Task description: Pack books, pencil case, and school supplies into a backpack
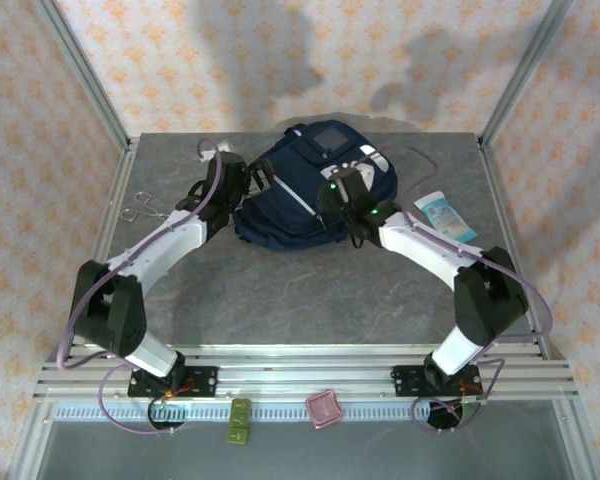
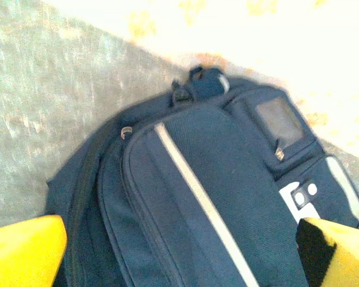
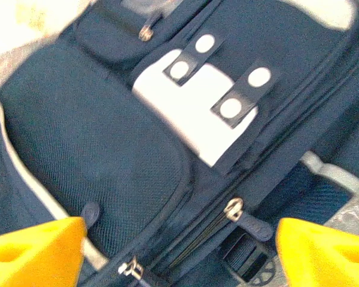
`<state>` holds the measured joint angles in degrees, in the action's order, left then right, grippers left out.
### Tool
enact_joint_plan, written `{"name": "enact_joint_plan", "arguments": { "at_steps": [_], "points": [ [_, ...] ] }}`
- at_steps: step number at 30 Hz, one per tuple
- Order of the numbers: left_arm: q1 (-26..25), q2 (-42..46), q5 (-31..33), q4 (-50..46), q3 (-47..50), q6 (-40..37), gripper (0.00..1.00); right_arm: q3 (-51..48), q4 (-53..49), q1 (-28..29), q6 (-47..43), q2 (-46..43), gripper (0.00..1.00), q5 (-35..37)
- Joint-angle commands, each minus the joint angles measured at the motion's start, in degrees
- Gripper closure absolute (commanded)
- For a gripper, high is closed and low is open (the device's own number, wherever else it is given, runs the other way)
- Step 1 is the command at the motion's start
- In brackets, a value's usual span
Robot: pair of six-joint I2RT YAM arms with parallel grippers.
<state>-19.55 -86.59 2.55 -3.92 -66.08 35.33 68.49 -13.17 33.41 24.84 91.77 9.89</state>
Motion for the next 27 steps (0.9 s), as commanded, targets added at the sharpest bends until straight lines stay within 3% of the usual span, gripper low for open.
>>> {"name": "enact_joint_plan", "arguments": {
  "at_steps": [1, 9, 14, 17, 22, 27],
  "points": [
    [1.8, 3.8, 5.5, -3.0, 1.4, -5.6, 0.01, 1.0, -1.2, -3.9, -0.5, -3.6, 0.0, 4.5],
    [5.9, 11.5, 14.8, 5.5, 12.1, -14.0, 0.01, -6.9, 1.8, -14.6, 3.3, -12.6, 0.0, 17.2],
    [7.2, 14.1, 20.7, 10.1, 18.7, -19.6, 0.01, -21.3, 15.6, -17.7, -1.2, -20.6, 0.0, 28.5],
    [8.1, 16.7, 22.9, 18.6, 27.1, -22.2, 0.01, -29.1, 21.4, -20.0, -1.6, -22.7, 0.0, 33.6],
    [9.4, 19.2, 25.2, 38.7, 42.1, -27.5, 0.01, -39.3, 33.7, -22.7, -6.0, -22.3, 0.0, 33.4],
    [10.0, 11.8, 30.4, 47.9, 44.1, -34.0, 0.01, -44.4, 46.0, -23.2, -9.7, -18.4, 0.0, 34.0]
  ]
}}
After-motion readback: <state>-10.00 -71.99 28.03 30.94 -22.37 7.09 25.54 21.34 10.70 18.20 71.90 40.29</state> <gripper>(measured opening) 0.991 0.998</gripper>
